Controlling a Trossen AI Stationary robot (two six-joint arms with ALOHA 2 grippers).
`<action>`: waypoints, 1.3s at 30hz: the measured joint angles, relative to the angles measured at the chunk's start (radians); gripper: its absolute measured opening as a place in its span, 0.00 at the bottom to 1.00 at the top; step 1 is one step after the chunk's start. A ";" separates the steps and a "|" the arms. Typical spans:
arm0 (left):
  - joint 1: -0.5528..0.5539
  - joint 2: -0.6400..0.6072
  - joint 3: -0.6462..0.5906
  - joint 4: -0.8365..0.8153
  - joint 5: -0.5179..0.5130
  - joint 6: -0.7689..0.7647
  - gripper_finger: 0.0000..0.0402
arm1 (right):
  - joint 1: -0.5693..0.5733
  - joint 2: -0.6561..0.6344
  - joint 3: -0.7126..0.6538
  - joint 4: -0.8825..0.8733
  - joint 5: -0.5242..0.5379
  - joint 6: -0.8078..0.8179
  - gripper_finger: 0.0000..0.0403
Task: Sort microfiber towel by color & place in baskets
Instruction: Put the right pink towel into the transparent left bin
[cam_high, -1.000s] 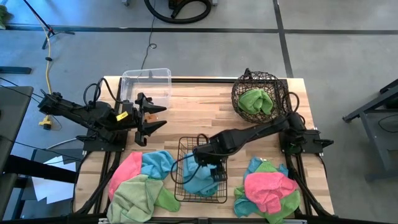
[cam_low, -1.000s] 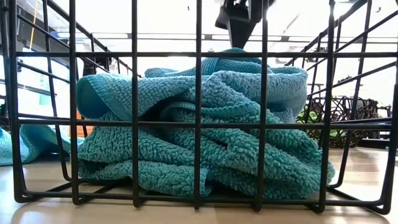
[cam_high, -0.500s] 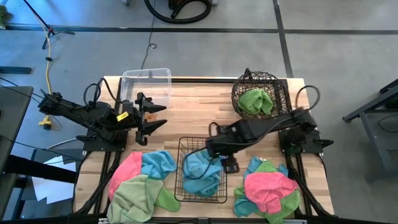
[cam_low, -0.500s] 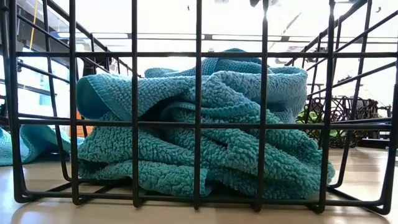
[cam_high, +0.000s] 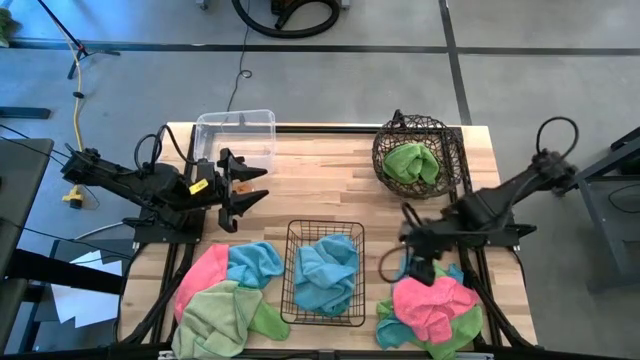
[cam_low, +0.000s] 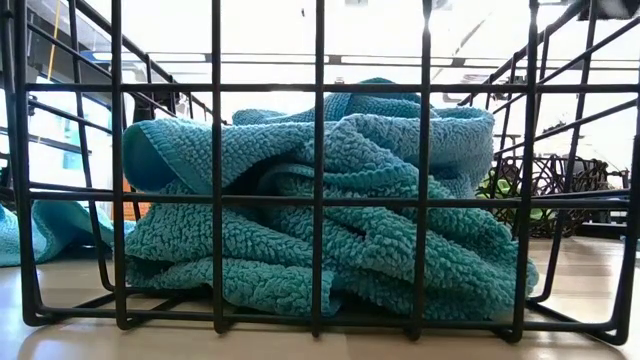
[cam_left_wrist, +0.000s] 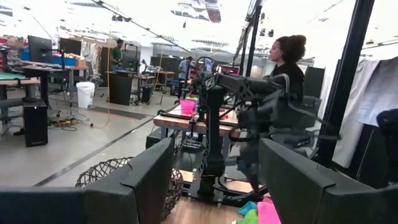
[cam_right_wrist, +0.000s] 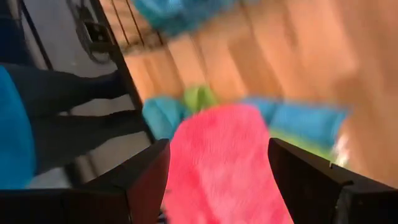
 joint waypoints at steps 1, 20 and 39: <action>0.000 0.000 0.000 0.000 0.000 0.000 0.56 | 0.026 -0.020 -0.031 0.008 -0.012 0.064 0.66; 0.003 0.000 0.000 -0.057 -0.033 -0.043 0.56 | 0.255 0.167 -0.162 0.202 -0.073 0.143 0.66; 0.003 0.000 0.000 -0.097 -0.034 -0.051 0.56 | 0.255 0.315 -0.162 0.146 -0.078 -0.026 0.55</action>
